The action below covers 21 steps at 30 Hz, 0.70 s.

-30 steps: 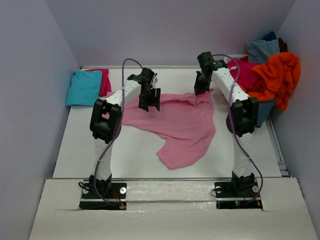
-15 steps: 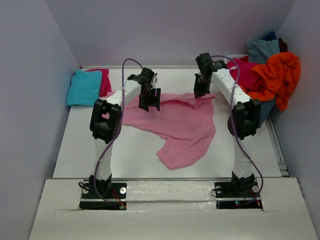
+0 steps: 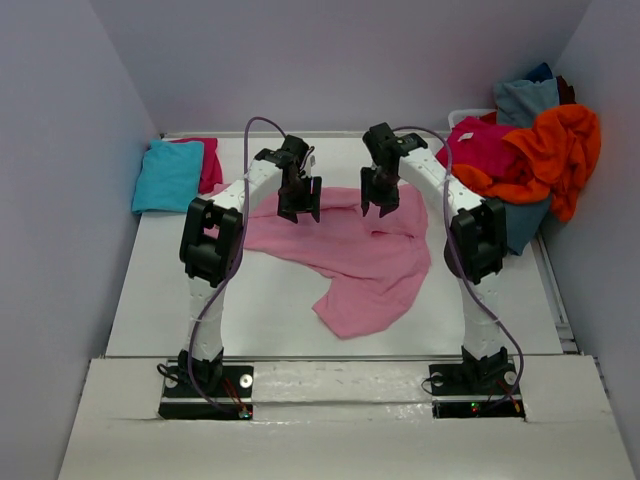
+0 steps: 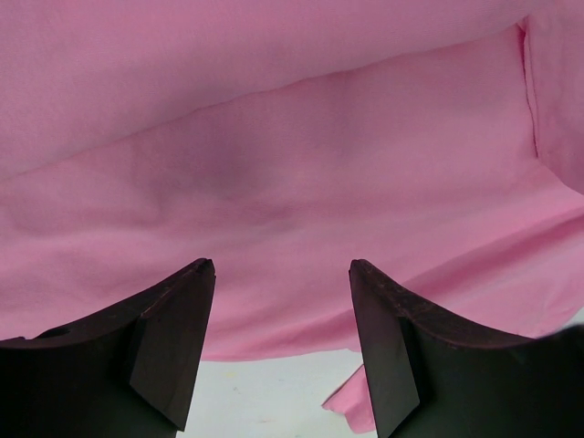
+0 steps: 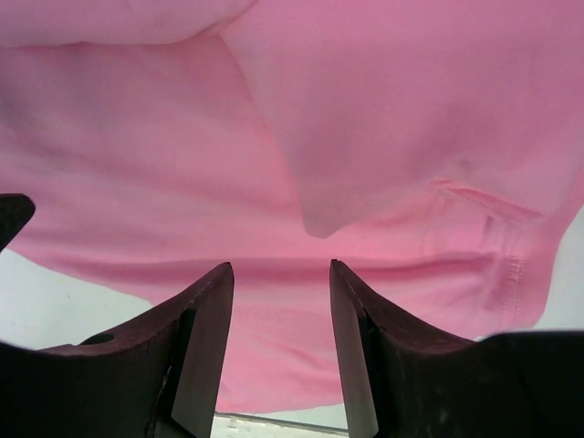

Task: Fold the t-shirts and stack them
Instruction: Smooth out the 1/3-folded T-shirt at the center of the board.

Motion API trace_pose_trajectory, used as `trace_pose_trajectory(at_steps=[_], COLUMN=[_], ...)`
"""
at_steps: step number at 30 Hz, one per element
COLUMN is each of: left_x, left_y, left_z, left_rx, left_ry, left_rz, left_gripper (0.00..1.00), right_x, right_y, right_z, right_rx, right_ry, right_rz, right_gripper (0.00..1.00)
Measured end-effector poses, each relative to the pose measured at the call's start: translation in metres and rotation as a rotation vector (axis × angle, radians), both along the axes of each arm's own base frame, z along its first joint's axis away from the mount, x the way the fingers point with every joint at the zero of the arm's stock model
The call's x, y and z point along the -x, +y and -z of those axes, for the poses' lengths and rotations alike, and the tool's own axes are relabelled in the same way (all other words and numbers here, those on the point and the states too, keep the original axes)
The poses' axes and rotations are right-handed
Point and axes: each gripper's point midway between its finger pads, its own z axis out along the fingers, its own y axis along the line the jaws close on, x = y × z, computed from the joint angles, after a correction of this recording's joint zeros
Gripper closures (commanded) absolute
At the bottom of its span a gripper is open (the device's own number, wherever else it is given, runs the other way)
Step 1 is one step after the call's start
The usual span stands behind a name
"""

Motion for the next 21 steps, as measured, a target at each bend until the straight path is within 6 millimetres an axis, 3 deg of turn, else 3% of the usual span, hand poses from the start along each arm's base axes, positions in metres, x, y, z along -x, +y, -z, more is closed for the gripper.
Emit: trace_pose_trajectory(at_steps=[8, 17, 21], left_x=[0.0, 0.0, 0.0], left_y=[0.0, 0.0, -0.001], left_z=[0.0, 0.0, 0.0], left_rx=[0.001, 0.002, 0.004], left_ry=[0.0, 0.001, 0.002], left_rz=[0.001, 0.001, 0.002], left_gripper=[0.27, 0.27, 0.27], right_x=[0.002, 0.041, 0.049], right_y=[-0.01, -0.019, -0.017], right_z=[0.009, 0.053, 0.06], right_rx=[0.033, 0.057, 0.049], right_ry=[0.016, 0.159, 0.183], right_rz=[0.013, 0.003, -0.003], right_gripper=[0.48, 0.5, 0.51])
